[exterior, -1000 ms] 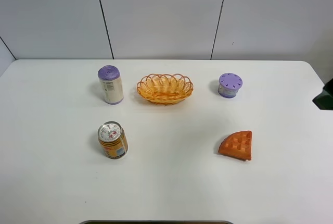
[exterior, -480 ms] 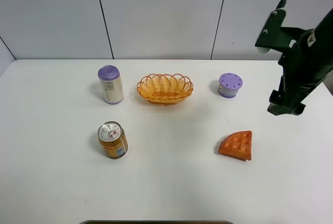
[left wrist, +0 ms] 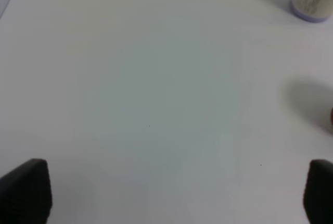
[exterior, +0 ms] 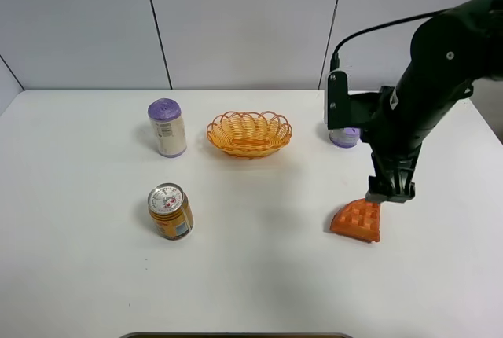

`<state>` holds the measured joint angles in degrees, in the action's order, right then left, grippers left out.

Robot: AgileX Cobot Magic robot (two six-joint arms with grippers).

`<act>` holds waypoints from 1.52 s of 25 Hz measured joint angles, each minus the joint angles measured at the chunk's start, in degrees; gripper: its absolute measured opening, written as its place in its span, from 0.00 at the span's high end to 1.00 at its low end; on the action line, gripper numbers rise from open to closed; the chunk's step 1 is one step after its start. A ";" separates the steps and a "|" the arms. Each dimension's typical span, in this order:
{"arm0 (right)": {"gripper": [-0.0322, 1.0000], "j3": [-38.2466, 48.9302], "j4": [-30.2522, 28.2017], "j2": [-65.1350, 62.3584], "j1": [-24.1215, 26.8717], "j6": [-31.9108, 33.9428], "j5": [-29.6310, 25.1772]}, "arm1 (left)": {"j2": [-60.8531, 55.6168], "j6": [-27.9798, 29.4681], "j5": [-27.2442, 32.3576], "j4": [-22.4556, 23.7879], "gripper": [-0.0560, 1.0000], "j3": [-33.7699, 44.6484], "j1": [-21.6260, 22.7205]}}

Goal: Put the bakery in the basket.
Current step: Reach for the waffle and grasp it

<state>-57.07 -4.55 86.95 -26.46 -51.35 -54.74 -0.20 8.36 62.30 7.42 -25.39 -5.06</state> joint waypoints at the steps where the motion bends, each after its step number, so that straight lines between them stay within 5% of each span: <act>1: 0.08 1.53 -0.28 0.00 0.00 -1.02 0.21 | 0.00 0.00 0.00 0.00 0.01 0.00 0.00; 14: 0.08 11.78 -1.32 4.11 0.30 -5.55 15.98 | 0.00 0.00 0.00 0.00 0.01 0.00 0.00; 38: 0.08 11.97 -1.52 14.63 3.54 -4.49 22.44 | 0.00 0.00 0.00 0.00 0.01 0.00 0.00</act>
<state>-45.11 -6.07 101.59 -22.93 -55.84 -32.30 -0.20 8.36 62.30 7.42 -25.39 -5.06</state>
